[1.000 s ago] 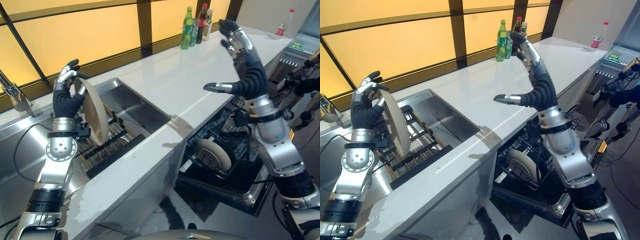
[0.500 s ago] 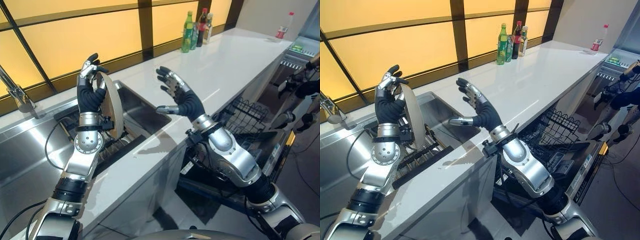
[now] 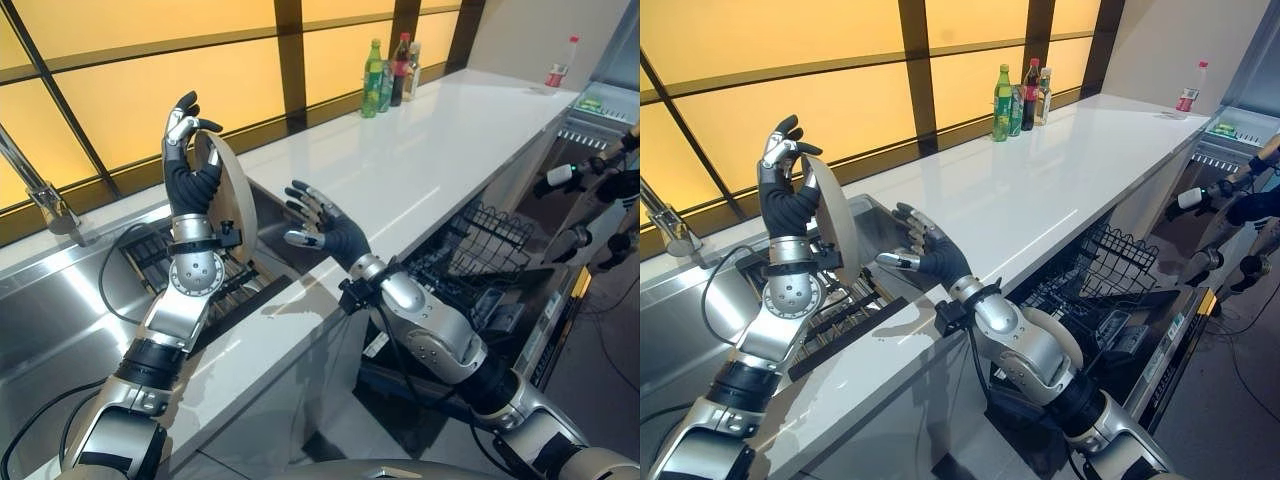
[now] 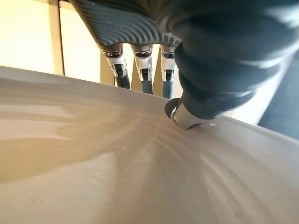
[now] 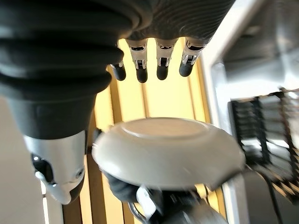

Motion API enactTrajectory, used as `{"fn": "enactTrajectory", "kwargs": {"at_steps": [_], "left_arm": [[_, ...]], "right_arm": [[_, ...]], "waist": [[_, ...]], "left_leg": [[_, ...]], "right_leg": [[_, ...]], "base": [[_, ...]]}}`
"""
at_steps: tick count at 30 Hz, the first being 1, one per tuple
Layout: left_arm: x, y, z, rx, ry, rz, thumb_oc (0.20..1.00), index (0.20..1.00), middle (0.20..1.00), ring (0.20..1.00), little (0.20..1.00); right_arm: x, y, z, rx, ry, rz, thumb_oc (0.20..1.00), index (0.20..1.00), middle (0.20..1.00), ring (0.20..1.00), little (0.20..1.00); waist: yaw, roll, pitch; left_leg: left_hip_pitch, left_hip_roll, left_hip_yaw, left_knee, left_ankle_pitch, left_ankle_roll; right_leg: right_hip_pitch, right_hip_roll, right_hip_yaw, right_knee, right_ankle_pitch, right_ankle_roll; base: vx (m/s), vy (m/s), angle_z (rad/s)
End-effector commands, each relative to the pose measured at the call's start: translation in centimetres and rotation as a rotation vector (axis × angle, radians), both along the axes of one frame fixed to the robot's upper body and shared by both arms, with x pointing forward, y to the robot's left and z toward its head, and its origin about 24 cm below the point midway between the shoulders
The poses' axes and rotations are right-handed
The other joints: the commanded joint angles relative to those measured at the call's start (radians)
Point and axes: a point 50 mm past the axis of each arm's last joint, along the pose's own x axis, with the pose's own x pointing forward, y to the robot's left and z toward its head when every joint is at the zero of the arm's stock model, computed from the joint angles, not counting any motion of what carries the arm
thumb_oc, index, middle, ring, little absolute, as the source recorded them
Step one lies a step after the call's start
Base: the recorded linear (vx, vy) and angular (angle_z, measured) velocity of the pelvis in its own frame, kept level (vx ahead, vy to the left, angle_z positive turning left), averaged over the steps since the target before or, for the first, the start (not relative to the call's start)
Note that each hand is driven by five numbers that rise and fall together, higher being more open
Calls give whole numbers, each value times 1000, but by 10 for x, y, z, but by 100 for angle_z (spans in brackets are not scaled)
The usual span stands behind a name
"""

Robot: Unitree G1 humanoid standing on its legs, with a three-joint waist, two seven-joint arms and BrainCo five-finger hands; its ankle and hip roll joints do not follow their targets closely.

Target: Pick up plates and place into dishwasher.

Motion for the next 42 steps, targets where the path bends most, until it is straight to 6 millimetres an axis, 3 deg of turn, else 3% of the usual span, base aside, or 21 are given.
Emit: {"fn": "enactTrajectory", "kwargs": {"at_steps": [1,7,13,19,25,32,42], "left_arm": [[15,-7,37,48,-154,43,200,200,200,200,200],[21,-5,37,48,-164,101,200,200,200,200,200],[27,-11,35,56,-143,92,200,200,200,200,200],[31,-16,26,6,-115,64,200,200,200,200,200],[26,-40,23,-73,-115,-61,200,200,200,200,200],[17,-81,28,-62,-108,-242,200,200,200,200,200],[-3,-101,41,-49,-120,-380,200,200,200,200,200]], "right_arm": [[0,14,15,122,19,43,1000,1000,1000,1000,1000],[0,21,-4,146,128,87,1000,1000,1000,1000,1000],[-11,38,-24,119,245,270,1000,1000,1000,1000,1000],[-5,37,-22,154,206,217,1000,1000,1000,1000,1000],[-3,37,-17,188,135,174,1000,1000,1000,1000,1000],[0,39,0,228,42,91,1000,1000,1000,1000,1000],[-6,35,21,234,-24,29,1000,1000,1000,1000,1000]], "waist": [[-7,-12,-23],[-8,-10,-30],[-2,-12,-32],[-4,-13,-35],[5,-11,-29],[20,-14,-16],[25,-14,-3]], "left_leg": [[-73,-16,6,-32,87,20],[-70,-14,2,-34,89,18],[-70,-12,-4,-34,89,17],[-69,-11,-7,-34,89,16],[-74,-14,-25,-32,89,21],[-81,-21,-45,-29,85,28],[-88,-29,-45,-32,83,37]], "right_leg": [[38,5,0,94,-128,-1],[45,6,-5,93,-132,-5],[48,6,-16,98,-138,-8],[49,7,-12,95,-138,-8],[49,8,-18,98,-140,-8],[51,6,-29,101,-145,-6],[45,-1,-31,100,-140,4]], "base": [[0,0,0],[0,0,0],[0,0,0],[0,0,0],[0,0,0],[4,1,3],[-4,4,3]]}}
